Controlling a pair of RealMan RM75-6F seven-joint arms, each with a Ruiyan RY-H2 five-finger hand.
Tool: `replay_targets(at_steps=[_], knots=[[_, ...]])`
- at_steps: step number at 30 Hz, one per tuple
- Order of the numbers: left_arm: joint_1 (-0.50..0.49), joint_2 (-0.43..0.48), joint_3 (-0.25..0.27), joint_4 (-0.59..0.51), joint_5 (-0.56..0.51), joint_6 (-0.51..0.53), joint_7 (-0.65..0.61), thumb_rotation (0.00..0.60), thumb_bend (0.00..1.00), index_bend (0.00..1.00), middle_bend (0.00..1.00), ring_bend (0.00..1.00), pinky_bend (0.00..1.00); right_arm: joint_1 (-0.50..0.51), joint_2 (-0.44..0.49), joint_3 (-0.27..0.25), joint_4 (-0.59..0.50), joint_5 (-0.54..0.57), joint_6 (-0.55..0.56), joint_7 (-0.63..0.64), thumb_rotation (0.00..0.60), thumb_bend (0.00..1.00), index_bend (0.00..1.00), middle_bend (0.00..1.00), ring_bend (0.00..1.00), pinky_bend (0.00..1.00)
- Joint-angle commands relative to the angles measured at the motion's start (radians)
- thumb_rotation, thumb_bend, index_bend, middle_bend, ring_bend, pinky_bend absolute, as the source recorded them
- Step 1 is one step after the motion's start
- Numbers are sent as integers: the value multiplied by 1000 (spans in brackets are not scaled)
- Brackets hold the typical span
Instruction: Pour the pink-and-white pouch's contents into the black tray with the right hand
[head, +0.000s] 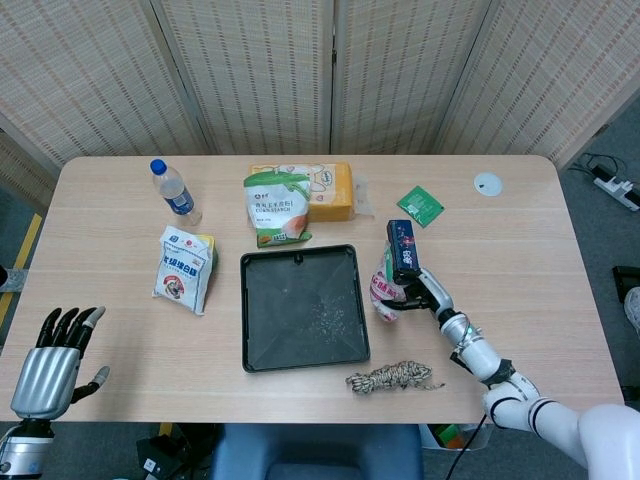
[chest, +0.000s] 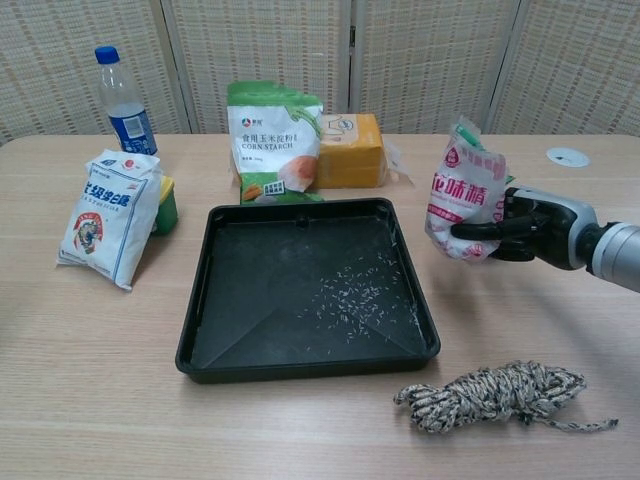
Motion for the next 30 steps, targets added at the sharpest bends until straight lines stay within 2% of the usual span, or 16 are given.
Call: replay_targets(at_steps=[1,7,15,18,26,30], knots=[[-2,-2,1,-2,4,-2,1,600,309,104,152,115,44,6,-18,-25,48,-1,3,-62,600,367,777,587,953,987],[-2,-2,0,-5,3,0,5,600,309,103,152,116,44,12,-56,-22,106,46,-26,-174,600,367,777,570,948,987],[-4,1,-2,-15,1,-3,15,600,309,100,152,115,44,30,-114,-10,161,80,-36,-251,600,367,771,546,942,984],[-6,1,-2,-19,3,-5,19,600,309,98,152,115,44,36,-128,-10,165,80,-29,-261,600,367,734,520,941,984],[-5,5,-4,-25,0,-3,24,600,309,97,152,115,44,41,-141,-23,170,69,-8,-294,600,367,486,366,911,947],[-5,3,-2,-26,2,-3,24,600,309,95,152,115,43,33,-138,-33,161,64,12,-312,600,367,396,303,899,933]])
